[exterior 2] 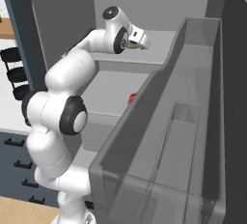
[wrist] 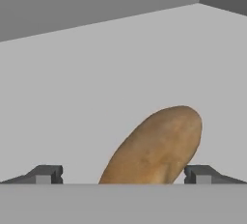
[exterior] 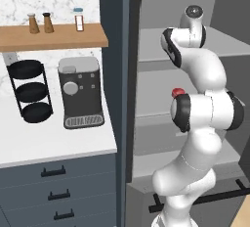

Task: Place one sweet potato and one steak in each tupperware on the nearby counter, to pack two identical lunches.

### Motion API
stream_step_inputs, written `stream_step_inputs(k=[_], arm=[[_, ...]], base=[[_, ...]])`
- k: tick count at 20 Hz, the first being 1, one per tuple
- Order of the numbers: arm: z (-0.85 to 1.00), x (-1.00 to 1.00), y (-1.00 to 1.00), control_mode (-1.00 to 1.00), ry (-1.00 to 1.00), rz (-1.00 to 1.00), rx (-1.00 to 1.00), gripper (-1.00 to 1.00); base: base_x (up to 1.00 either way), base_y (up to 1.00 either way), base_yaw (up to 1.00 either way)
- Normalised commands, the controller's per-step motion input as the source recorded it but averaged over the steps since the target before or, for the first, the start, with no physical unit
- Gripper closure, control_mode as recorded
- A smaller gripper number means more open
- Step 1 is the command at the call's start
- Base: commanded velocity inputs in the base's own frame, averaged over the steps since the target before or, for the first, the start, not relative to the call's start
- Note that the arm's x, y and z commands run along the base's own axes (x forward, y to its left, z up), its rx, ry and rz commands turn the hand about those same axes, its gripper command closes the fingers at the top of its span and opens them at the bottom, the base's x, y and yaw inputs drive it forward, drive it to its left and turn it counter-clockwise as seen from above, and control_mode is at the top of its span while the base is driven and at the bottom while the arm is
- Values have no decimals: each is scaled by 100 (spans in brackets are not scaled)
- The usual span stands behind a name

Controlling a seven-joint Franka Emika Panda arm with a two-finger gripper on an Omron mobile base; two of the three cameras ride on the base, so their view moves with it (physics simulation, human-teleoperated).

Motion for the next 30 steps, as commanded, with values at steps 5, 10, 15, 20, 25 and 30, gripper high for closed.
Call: stream_step_inputs(k=[5,10,15,20,25,30], arm=[[-26,21,-1,-100,0,-1,0,100],[-26,14,-3,-100,-2,0,0,100],[-22,-23,0,-100,-7,0,2,100],[-1,-100,0,-100,-11,0,5,100],[18,-100,0,-100,-11,3,1,100],[48,-100,0,-100,-3,7,2,100]], base=[[0,0,0],[0,0,0],[0,0,0],[0,0,0],[0,0,0],[0,0,0]])
